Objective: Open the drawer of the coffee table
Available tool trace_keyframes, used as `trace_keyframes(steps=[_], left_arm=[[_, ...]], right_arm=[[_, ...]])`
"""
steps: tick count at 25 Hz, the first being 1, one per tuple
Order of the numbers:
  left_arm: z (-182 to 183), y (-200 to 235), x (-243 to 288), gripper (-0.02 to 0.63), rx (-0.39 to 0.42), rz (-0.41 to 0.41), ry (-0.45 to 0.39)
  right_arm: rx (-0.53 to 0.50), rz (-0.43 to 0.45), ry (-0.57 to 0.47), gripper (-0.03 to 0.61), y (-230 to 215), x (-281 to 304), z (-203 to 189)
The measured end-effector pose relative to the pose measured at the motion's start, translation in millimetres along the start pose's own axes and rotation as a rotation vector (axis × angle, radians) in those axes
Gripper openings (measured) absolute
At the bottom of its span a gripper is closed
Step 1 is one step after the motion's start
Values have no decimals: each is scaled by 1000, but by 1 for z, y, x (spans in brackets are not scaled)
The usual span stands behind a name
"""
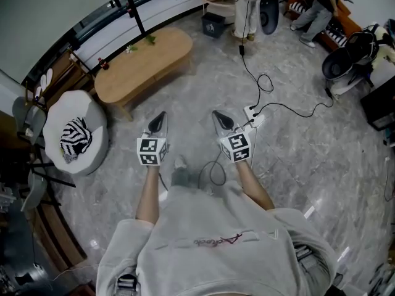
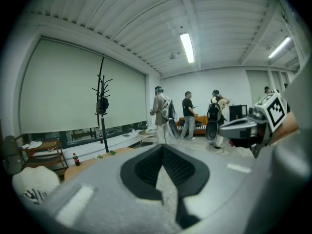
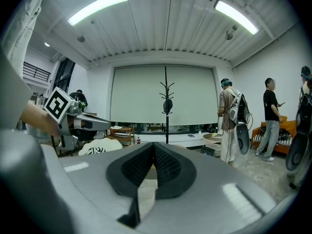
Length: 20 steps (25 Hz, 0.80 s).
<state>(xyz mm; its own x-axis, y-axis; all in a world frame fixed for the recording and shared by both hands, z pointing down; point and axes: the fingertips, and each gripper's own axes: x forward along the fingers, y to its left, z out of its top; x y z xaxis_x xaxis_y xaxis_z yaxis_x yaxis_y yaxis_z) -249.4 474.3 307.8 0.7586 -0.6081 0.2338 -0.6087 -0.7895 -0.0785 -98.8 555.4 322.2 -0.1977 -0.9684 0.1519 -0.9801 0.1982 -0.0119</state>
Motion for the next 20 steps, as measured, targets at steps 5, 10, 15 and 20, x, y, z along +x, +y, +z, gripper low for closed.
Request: trace_keyframes(steps=[5, 10, 15, 20], left_arm=[[-9, 22, 16, -1, -21, 0, 10], [-15, 54, 51, -2, -38, -11, 10], [-10, 90, 98, 0, -41, -42, 3], [2, 136, 144, -2, -42, -76, 4]], right_arm=[[3, 1, 5, 4, -3, 27, -1], [-4, -1, 22, 4, -12, 67, -5], [-10, -7, 38, 3, -31, 121, 3], [-12, -31, 55, 3, -52, 180, 17]])
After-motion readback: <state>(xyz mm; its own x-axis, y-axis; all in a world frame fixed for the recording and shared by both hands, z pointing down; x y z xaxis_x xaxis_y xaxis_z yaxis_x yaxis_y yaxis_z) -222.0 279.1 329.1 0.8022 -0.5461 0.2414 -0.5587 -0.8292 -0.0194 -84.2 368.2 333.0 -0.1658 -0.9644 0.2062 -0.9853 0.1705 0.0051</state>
